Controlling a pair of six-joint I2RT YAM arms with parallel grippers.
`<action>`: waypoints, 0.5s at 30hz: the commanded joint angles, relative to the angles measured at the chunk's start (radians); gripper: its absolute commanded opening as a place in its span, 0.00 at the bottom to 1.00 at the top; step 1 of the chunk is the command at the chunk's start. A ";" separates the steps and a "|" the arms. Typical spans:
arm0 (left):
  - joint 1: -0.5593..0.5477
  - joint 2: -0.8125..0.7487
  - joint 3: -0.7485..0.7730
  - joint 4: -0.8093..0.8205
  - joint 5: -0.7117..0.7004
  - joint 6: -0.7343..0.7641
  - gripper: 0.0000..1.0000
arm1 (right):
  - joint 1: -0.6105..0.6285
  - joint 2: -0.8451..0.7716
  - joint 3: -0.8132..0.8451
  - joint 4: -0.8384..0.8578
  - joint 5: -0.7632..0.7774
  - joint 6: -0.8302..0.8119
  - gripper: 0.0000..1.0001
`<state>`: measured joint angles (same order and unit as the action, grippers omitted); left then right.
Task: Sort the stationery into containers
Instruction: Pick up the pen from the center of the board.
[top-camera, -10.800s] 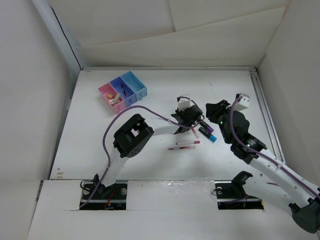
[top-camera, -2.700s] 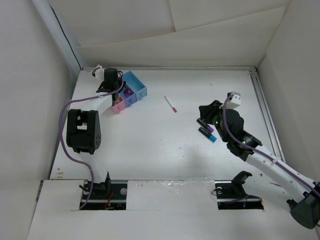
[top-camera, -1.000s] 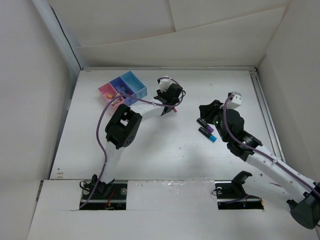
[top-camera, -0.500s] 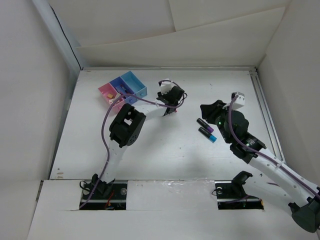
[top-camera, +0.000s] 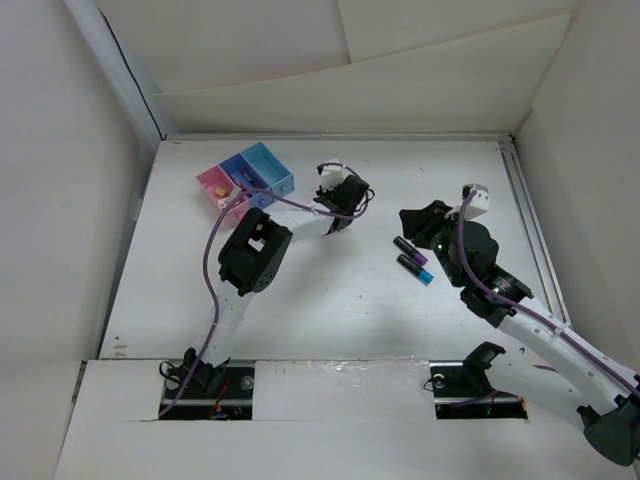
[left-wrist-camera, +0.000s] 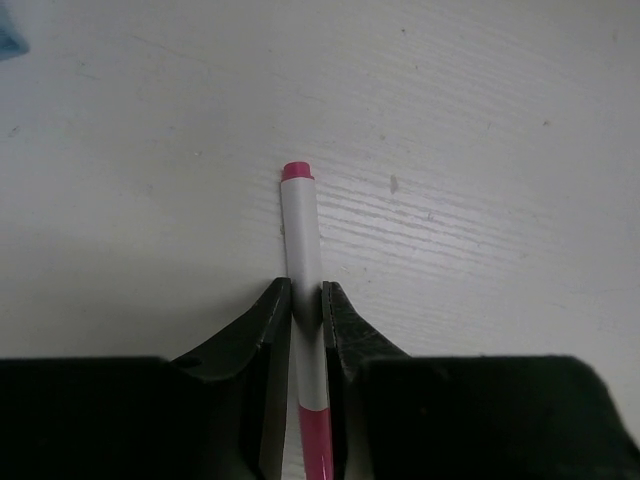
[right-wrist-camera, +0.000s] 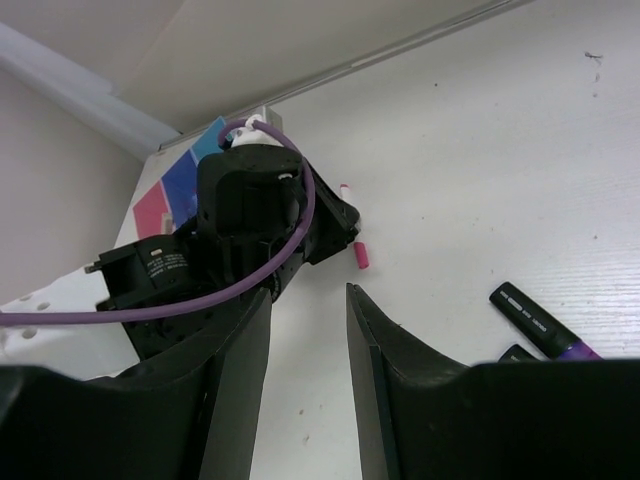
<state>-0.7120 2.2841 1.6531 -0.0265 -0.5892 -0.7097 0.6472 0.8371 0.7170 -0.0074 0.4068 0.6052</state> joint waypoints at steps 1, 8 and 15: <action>-0.004 -0.067 -0.076 -0.056 -0.008 0.024 0.03 | -0.008 -0.016 0.027 0.044 -0.011 -0.012 0.42; -0.026 -0.247 -0.249 0.019 0.038 0.046 0.00 | -0.008 -0.026 0.027 0.044 -0.011 -0.012 0.43; -0.012 -0.413 -0.342 0.059 0.089 0.046 0.00 | -0.008 -0.026 0.027 0.044 -0.011 -0.012 0.43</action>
<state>-0.7338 1.9770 1.3136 -0.0036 -0.5228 -0.6769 0.6472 0.8280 0.7170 -0.0074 0.4065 0.6052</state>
